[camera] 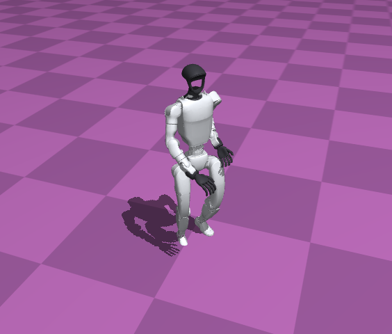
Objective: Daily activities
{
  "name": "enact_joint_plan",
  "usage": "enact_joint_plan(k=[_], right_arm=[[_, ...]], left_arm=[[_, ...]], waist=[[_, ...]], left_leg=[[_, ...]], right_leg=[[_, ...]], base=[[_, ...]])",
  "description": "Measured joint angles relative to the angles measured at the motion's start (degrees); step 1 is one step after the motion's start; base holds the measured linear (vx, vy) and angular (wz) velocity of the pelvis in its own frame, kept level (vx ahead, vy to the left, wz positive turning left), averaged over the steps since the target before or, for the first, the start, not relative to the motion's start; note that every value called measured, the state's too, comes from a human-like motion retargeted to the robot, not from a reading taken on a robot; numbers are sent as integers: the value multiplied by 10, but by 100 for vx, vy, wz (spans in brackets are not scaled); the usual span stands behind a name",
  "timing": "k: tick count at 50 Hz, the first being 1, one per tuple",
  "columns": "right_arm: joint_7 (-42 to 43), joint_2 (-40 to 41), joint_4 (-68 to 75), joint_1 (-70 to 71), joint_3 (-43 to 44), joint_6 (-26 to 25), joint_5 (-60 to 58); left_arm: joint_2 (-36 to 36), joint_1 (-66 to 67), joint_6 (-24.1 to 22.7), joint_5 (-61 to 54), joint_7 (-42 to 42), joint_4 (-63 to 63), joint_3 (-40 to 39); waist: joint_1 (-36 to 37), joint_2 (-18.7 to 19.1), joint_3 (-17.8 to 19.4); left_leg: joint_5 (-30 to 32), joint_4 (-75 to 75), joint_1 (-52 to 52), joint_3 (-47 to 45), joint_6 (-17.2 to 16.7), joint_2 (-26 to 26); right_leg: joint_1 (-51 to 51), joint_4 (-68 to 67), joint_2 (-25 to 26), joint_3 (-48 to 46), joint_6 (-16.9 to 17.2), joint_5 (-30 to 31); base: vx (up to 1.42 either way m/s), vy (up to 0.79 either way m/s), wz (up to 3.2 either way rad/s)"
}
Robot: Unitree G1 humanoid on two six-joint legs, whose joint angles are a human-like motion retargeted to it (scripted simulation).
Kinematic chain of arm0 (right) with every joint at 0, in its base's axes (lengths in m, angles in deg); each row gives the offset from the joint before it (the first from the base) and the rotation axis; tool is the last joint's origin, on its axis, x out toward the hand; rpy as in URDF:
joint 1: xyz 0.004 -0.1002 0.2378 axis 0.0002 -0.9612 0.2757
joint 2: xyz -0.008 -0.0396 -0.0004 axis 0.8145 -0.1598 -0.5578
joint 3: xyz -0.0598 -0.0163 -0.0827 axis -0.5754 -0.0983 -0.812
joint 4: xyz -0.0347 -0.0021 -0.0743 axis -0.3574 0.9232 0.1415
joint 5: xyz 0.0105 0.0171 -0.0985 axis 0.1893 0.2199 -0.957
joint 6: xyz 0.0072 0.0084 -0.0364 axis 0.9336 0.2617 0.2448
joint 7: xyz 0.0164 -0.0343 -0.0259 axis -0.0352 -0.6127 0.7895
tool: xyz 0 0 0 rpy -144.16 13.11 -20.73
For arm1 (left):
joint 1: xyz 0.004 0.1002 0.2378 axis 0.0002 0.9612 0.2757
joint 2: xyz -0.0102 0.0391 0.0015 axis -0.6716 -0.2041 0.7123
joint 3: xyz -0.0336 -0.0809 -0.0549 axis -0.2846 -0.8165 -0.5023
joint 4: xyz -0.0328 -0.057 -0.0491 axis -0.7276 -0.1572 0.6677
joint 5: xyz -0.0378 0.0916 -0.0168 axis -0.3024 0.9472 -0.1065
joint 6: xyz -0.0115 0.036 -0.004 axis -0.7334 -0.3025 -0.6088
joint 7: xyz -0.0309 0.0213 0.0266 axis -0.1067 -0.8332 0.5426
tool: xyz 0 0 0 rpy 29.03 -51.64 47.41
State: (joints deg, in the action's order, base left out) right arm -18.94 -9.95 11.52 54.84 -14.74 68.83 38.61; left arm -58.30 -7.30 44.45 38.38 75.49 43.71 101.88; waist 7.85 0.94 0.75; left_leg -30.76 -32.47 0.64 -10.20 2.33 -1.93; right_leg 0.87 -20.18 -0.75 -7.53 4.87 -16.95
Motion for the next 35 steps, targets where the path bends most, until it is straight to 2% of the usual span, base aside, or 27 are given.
enact_joint_plan(k=[3, 5, 10, 17, 20, 27, 35], right_arm=[[-16, 16, 24, 0, -30, -4, -33], [-29, 25, 37, -1, -47, -7, -46], [-75, 32, 64, 5, -73, -11, -64], [-144, 29, 91, -1, -94, -12, -85], [-169, 26, 99, -7, -96, -12, -90], [-201, 22, 102, -12, -93, -15, -91], [-211, 19, 83, 1, -91, -15, -87]], left_arm=[[-12, -1, 3, 12, -29, -9, 43], [-20, -1, 7, 21, -50, -17, 72], [-42, -13, 29, 29, -120, -32, 141], [-60, -41, 66, 43, -214, -53, 219], [-65, -53, 81, 46, -249, -64, 243], [-72, -69, 112, 36, -313, -90, 280], [-73, -74, 139, 12, -346, -106, 308]], waist=[[-8, 7, 1], [-24, 9, 2], [-71, 4, 8], [-109, -7, 16], [-121, -15, 19], [-141, -33, 23], [-159, -41, 32]], left_leg=[[12, 49, -8, 69, -9, 32], [16, 72, -19, 83, -13, 41], [27, 137, -57, 31, -18, 47], [40, 194, -88, -65, -25, 48], [41, 202, -92, -93, -25, 50], [44, 207, -92, -140, -21, 49], [44, 204, -86, -177, -21, 45]], right_leg=[[6, 2, 19, 61, 11, 5], [12, -4, 28, 94, 18, 1], [36, -28, 32, 130, 30, -12], [52, -67, -2, 53, 4, -62], [54, -72, -10, 41, 4, -76], [61, -53, -3, 58, 25, -75], [69, -25, 14, 87, 42, -59]], base=[[9, 6, -298], [3, 7, -247], [-3, 6, -200], [-10, -1, -169], [-10, -6, -123], [-8, -7, -94], [-4, -6, -72]])
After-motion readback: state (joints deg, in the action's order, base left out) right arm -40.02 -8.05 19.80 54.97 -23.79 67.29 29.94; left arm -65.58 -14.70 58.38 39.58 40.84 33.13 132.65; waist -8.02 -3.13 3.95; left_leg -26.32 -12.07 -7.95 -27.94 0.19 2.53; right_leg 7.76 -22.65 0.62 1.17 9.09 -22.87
